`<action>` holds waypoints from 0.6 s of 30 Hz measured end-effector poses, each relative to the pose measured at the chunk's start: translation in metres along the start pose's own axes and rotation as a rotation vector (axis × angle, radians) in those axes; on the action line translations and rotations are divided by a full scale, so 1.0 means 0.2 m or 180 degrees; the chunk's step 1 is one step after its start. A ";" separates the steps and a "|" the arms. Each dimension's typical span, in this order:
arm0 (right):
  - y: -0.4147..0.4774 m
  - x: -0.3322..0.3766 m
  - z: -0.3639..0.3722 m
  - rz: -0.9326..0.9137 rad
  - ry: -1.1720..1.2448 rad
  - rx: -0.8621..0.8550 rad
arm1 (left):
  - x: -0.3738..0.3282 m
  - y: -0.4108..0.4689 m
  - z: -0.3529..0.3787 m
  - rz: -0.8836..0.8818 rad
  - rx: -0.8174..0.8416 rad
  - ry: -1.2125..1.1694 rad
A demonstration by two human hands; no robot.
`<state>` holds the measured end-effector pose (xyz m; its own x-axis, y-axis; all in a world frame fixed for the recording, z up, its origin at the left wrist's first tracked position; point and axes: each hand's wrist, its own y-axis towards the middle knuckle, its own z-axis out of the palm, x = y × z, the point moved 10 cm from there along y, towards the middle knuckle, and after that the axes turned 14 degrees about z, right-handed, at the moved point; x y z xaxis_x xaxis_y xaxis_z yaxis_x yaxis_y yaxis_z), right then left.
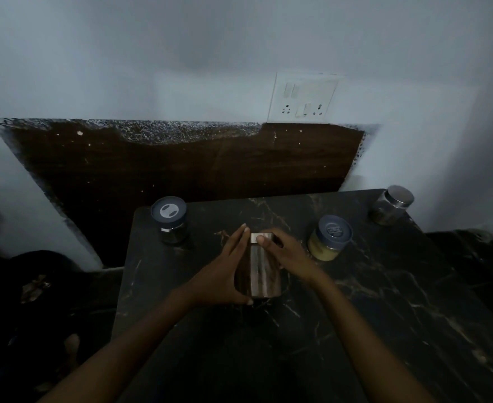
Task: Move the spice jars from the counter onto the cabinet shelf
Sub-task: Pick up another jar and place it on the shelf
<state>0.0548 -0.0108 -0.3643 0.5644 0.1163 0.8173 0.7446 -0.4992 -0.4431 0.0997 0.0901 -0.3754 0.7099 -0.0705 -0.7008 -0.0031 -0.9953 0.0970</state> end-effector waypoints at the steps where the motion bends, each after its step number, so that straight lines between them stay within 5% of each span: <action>1: -0.03 0.00 -0.01 -0.0004 0.0012 -0.0047 | -0.02 -0.01 0.01 0.0014 0.0005 -0.0061; 8: -0.20 -0.03 -0.09 0.0155 0.0211 -0.0321 | -0.19 0.01 0.00 0.0221 -0.0034 -0.0104; 13: -0.30 -0.04 -0.17 -0.0074 0.0250 0.0227 | -0.27 0.05 -0.05 0.0273 -0.0068 -0.0149; 18: -0.38 -0.06 -0.18 -0.0478 -0.0969 0.0554 | -0.32 0.11 -0.04 0.0251 -0.0017 -0.0229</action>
<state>-0.0211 -0.0050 -0.3270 0.5049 0.4399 0.7426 0.8617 -0.3068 -0.4041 0.0593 0.0740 -0.3229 0.6551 -0.1534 -0.7398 -0.0531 -0.9861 0.1574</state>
